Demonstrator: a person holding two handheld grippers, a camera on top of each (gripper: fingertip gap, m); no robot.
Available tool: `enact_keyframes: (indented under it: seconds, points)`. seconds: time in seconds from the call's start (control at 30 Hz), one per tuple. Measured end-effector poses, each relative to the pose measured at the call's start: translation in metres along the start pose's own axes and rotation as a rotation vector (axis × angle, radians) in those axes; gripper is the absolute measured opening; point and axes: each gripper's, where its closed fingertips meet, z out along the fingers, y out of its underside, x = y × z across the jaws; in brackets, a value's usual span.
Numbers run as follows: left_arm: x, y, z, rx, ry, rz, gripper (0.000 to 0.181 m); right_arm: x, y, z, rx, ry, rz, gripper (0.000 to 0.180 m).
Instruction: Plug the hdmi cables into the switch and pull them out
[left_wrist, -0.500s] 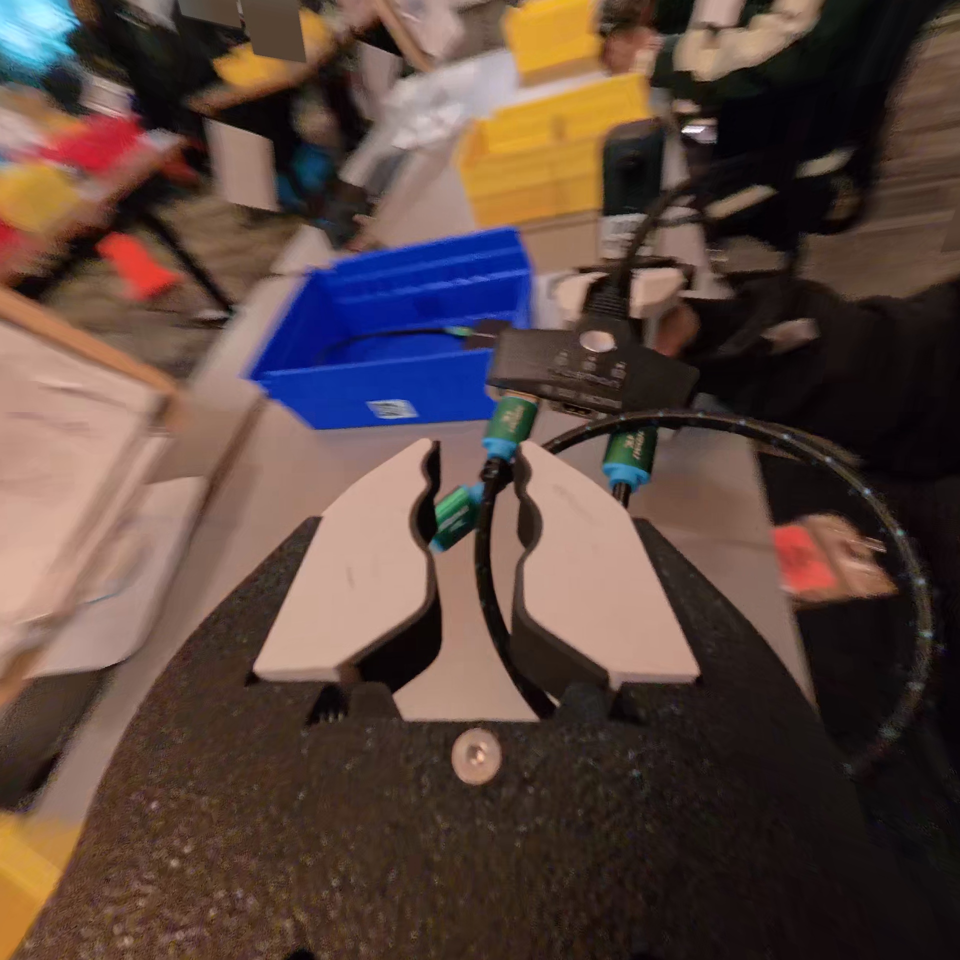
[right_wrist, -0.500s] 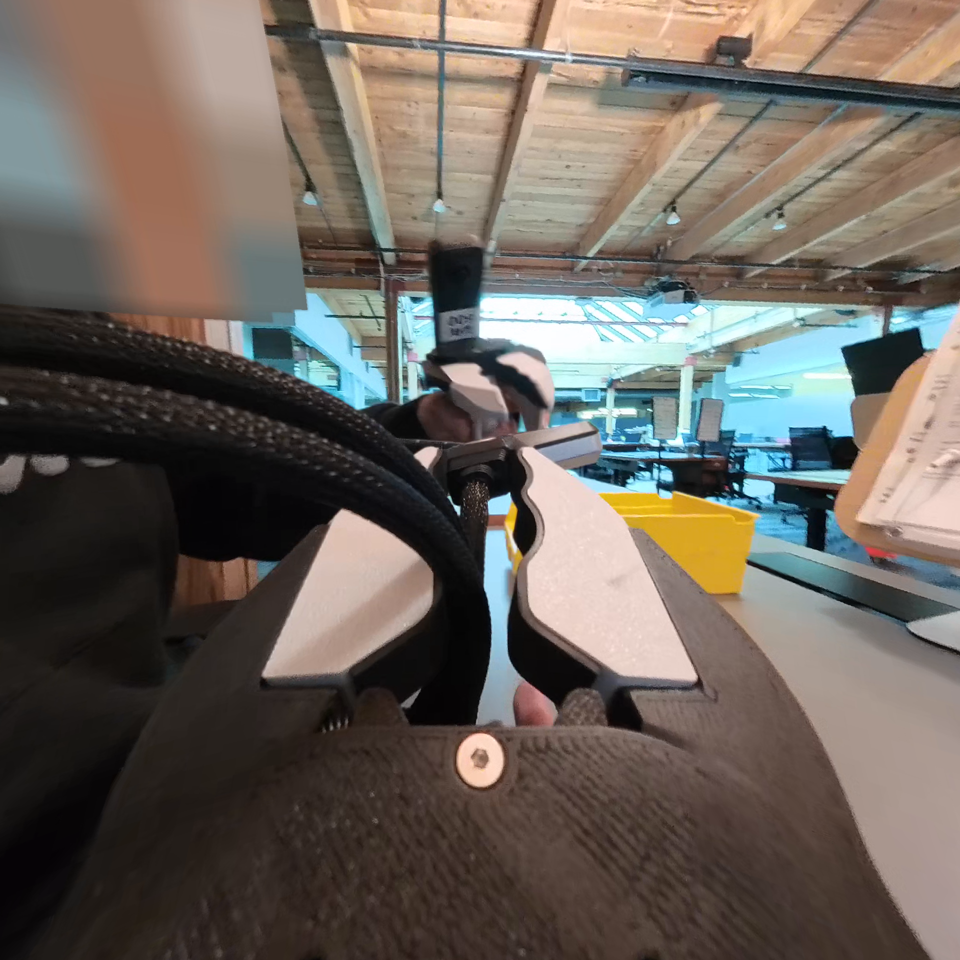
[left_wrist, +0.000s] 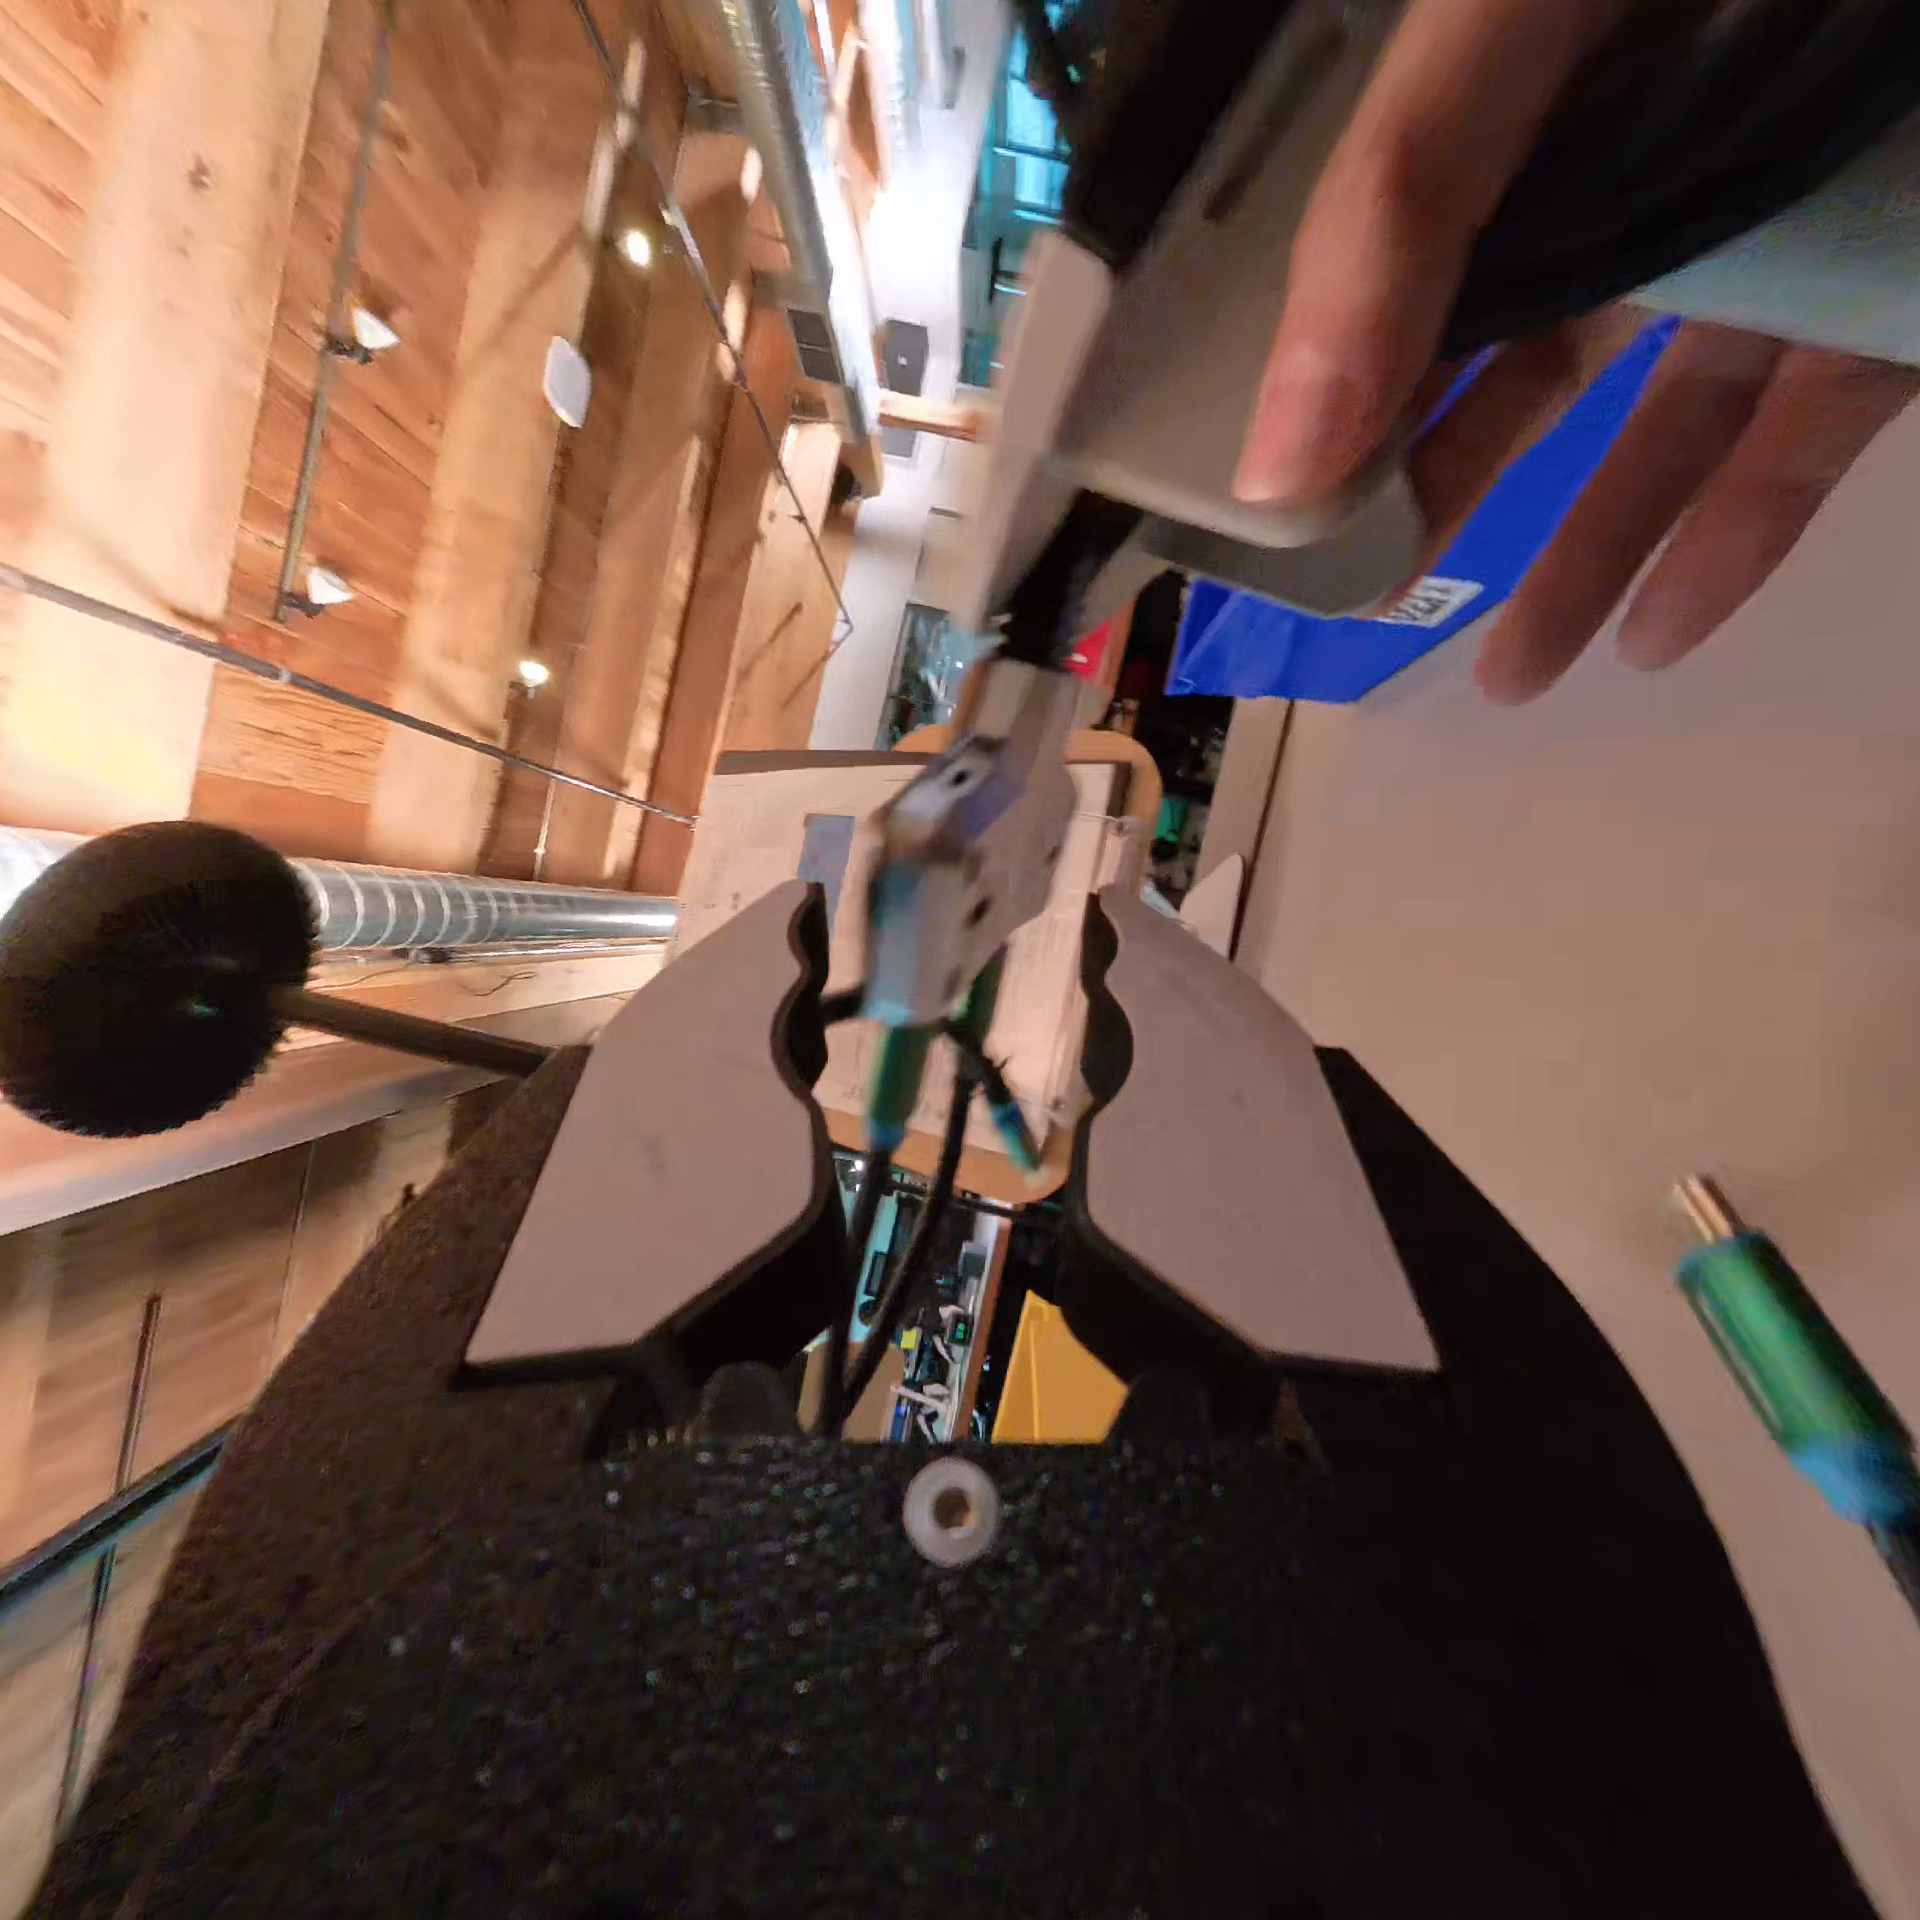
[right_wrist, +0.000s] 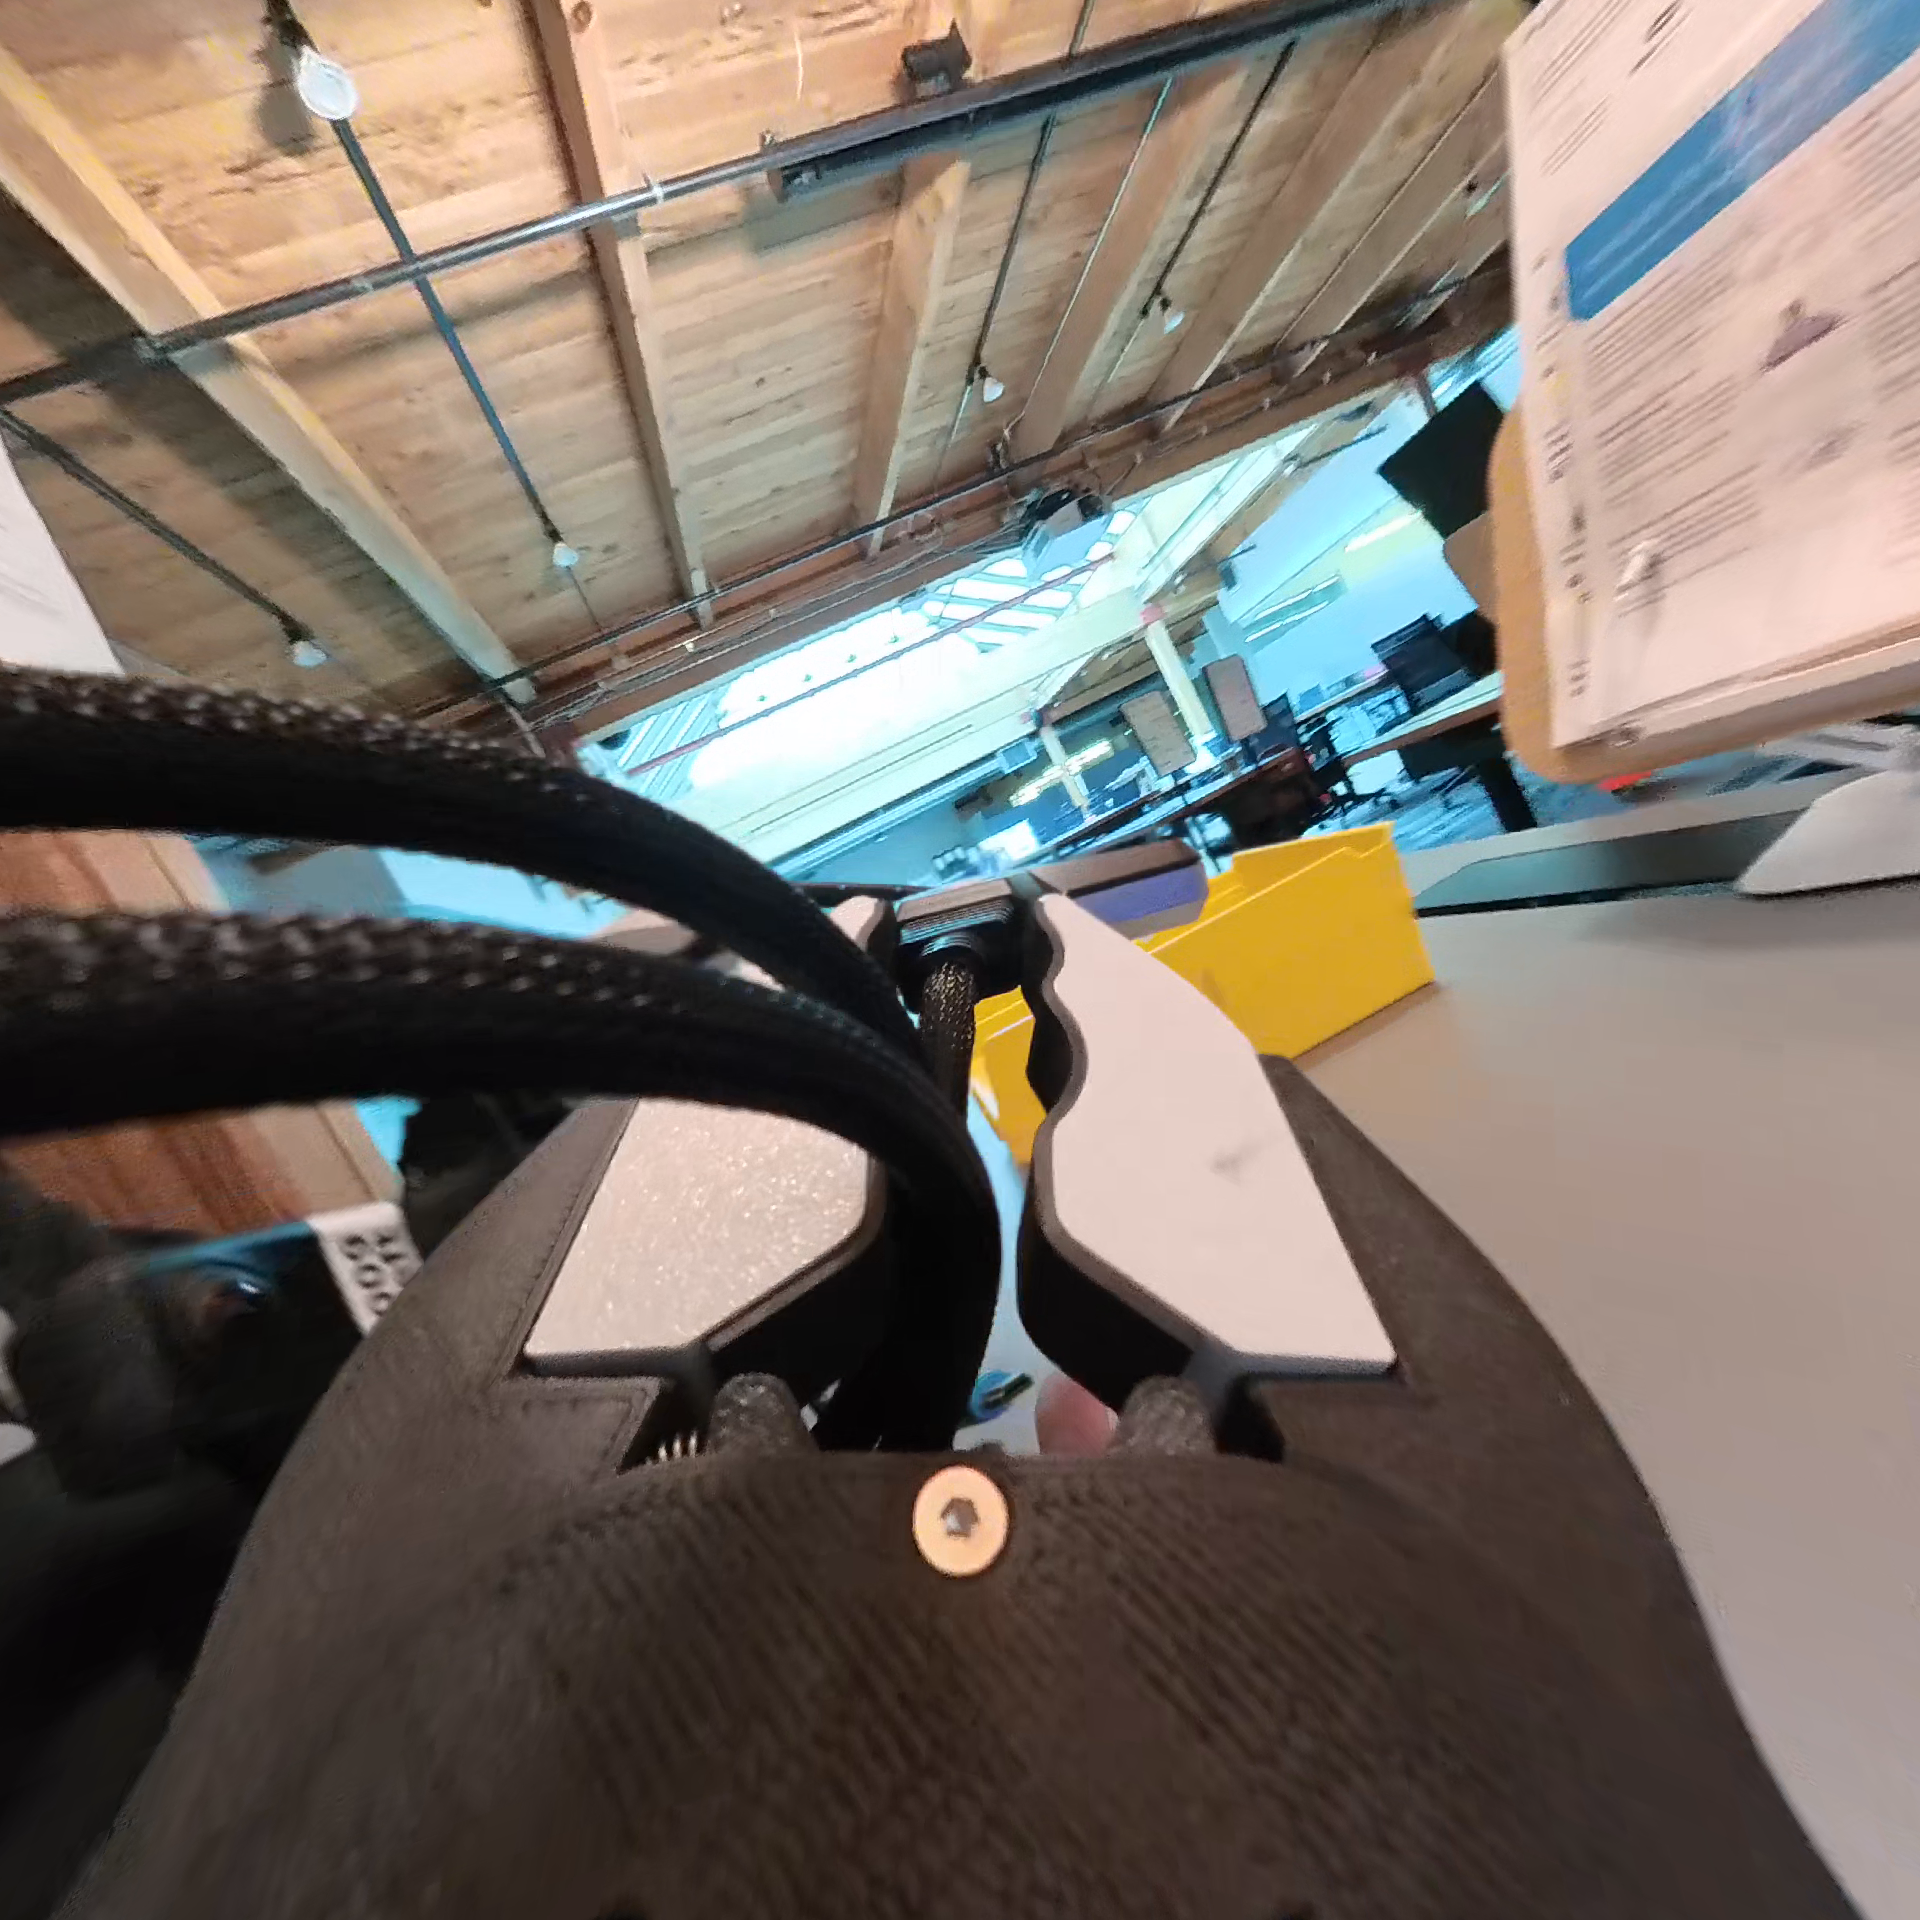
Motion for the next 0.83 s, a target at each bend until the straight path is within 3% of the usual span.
enact_keyframes:
  seconds: [0.03,0.1,0.23,0.57,0.67,0.83]
  points:
    - [0.005,0.002,0.005,-0.012,0.0,0.008,0.051,-0.006,0.004,0.005,-0.013,-0.018,0.006,0.022]
    - [0.002,0.012,0.012,-0.05,-0.032,0.012,0.034,-0.012,0.014,0.011,-0.061,-0.032,-0.013,0.022]
    - [0.011,0.023,0.013,-0.051,0.071,-0.022,0.023,-0.008,0.024,0.013,-0.145,-0.011,-0.126,0.024]
    - [0.001,0.016,0.015,-0.1,0.293,-0.043,0.022,-0.014,0.023,0.013,-0.186,-0.006,-0.363,0.042]
    - [-0.003,0.014,0.019,-0.128,0.295,-0.018,0.022,-0.013,0.014,0.012,-0.157,0.05,-0.441,0.034]
    - [-0.004,0.015,0.025,-0.172,0.254,-0.003,0.021,-0.01,0.002,0.009,-0.1,0.073,-0.376,0.022]
